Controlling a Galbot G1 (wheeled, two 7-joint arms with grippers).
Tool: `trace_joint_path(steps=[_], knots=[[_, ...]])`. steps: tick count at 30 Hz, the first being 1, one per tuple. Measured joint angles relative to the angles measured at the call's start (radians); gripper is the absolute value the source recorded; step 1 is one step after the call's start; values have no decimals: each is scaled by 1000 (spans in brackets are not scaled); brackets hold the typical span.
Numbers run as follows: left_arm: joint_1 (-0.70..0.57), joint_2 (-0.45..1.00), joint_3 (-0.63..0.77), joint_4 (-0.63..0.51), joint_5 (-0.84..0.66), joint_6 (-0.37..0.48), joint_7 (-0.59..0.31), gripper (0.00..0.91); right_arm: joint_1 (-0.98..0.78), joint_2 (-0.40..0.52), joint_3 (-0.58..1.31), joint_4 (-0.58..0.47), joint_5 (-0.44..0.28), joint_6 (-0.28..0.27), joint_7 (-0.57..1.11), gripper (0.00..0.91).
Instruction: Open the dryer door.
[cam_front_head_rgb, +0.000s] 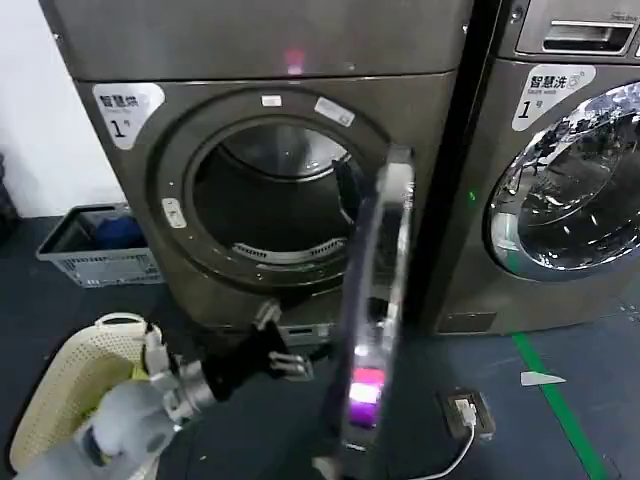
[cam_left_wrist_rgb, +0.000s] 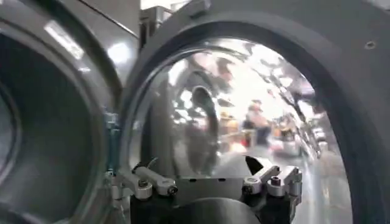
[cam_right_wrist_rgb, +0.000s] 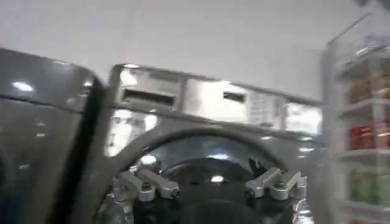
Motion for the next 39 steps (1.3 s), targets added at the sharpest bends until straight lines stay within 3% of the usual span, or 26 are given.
trace_joint_path(steps=[7,10,22,39], knots=[[-110,-44,149,42,7,-3,-1,907,-77,7,118,22,-94,-24,153,907],[-161,-72,210,65,12,-8,-2,907,-113,22,170,35,-125,-77,207,907],[-343,-223,401,215,12,-18,-11,907,-193,52,361,30,-323,-145,198,907],[-548,-428,545,417,23,-33,-36,907,-271,27,632,43,-367,-209,194,907]])
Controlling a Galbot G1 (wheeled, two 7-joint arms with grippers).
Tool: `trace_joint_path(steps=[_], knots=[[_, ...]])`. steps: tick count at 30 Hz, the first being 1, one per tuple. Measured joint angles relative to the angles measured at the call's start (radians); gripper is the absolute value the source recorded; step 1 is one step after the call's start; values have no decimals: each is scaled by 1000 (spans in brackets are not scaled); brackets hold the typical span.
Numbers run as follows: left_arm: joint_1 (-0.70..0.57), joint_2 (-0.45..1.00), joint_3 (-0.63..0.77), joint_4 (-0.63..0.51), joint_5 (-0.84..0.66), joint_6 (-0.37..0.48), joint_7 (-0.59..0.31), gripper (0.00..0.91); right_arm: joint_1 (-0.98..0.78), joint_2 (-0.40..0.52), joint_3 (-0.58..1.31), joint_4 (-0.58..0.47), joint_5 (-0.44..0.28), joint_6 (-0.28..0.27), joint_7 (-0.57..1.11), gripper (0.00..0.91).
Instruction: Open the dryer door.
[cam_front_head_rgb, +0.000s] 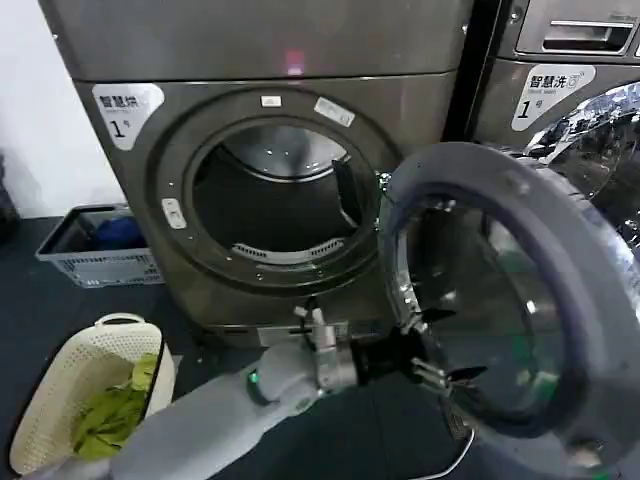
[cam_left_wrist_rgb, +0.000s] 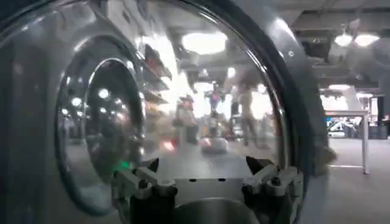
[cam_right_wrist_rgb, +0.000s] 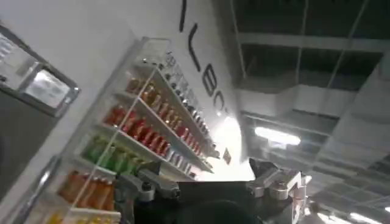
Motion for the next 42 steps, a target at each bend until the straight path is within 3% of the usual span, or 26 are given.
trace_joint_path(steps=[6,21,26,29,32,42], knots=[[-43,-64,26,68,11,-12,-3,907,0,1,31,-19,-39,45,-7,907],[-123,-229,54,267,13,-27,-4,907,-47,3,166,-31,-73,60,-2,907],[-136,-282,49,324,17,-29,-15,907,-62,1,204,-40,-59,68,-5,907],[-143,-307,40,354,24,-33,-24,907,-66,-10,222,-47,-14,64,0,907],[-151,-325,27,377,28,-36,-26,907,-64,-27,222,-70,20,104,-12,907],[-175,-362,19,444,30,-49,-24,907,-57,-68,223,-164,27,127,-18,907]])
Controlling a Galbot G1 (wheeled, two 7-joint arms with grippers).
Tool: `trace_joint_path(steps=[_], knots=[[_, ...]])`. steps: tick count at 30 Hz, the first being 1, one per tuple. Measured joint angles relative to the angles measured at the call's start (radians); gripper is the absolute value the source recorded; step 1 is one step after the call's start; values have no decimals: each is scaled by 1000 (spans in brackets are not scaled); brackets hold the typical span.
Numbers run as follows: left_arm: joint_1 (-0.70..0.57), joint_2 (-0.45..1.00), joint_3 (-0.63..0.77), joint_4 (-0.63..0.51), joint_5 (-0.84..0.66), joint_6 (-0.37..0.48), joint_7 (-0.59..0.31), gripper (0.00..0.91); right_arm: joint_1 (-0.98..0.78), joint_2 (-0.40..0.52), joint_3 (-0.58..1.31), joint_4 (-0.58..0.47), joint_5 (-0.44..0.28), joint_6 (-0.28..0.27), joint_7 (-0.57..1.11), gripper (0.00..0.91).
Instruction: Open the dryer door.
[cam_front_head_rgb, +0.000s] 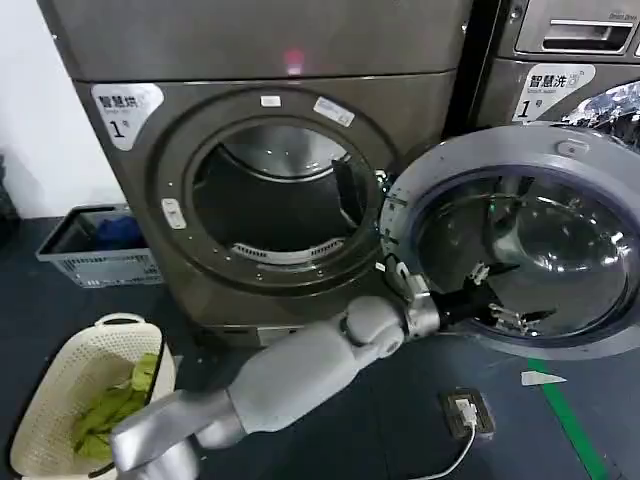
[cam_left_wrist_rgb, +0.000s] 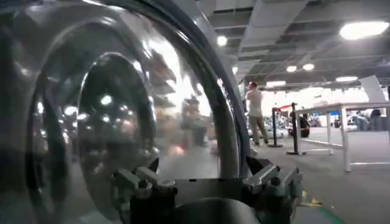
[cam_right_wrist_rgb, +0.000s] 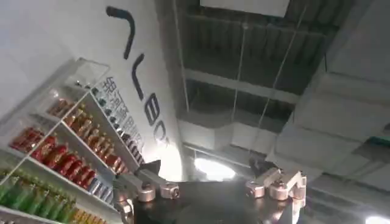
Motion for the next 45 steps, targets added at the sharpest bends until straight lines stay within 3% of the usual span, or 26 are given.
trace_joint_path(steps=[21,45], knots=[[-17,-29,-11,104,49,-65,-21,907,8,-8,-8,-6,-6,-3,-11,907],[4,193,-4,-123,-33,-96,16,907,27,-37,-43,6,-10,-7,-17,907]])
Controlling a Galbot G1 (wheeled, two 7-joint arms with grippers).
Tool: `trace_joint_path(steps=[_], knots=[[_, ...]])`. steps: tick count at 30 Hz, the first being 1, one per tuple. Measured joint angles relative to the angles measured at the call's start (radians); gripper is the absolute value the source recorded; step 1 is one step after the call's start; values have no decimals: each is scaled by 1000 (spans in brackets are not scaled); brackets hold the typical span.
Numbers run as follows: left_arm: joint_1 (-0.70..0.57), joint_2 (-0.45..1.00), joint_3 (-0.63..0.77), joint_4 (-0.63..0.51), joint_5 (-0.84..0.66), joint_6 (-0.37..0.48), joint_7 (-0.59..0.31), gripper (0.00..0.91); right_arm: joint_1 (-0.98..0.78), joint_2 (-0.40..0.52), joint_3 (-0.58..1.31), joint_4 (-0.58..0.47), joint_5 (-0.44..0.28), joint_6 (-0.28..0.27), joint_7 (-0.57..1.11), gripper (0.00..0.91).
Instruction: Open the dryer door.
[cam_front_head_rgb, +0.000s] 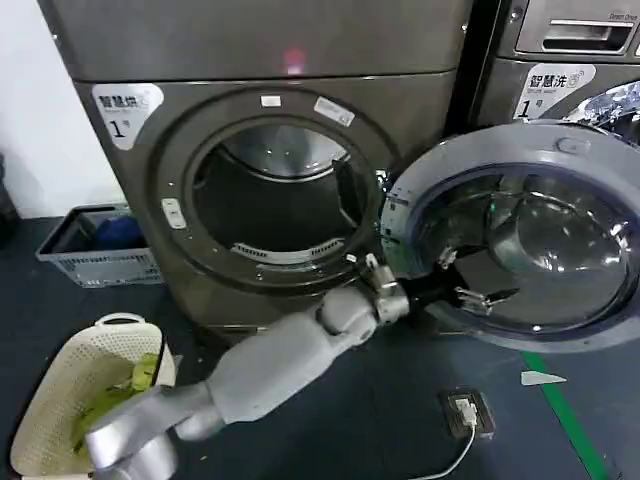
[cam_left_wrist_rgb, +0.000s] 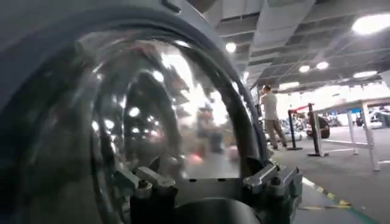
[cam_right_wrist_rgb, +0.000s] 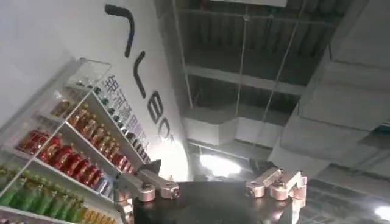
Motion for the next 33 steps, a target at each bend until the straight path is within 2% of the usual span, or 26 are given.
trace_joint_path(steps=[23,33], knots=[[20,342,-32,-257,46,-49,-40,907,34,-36,-38,2,-8,0,-9,907],[-15,569,66,-330,112,-56,-57,907,28,-47,-23,-14,-9,3,-9,907]])
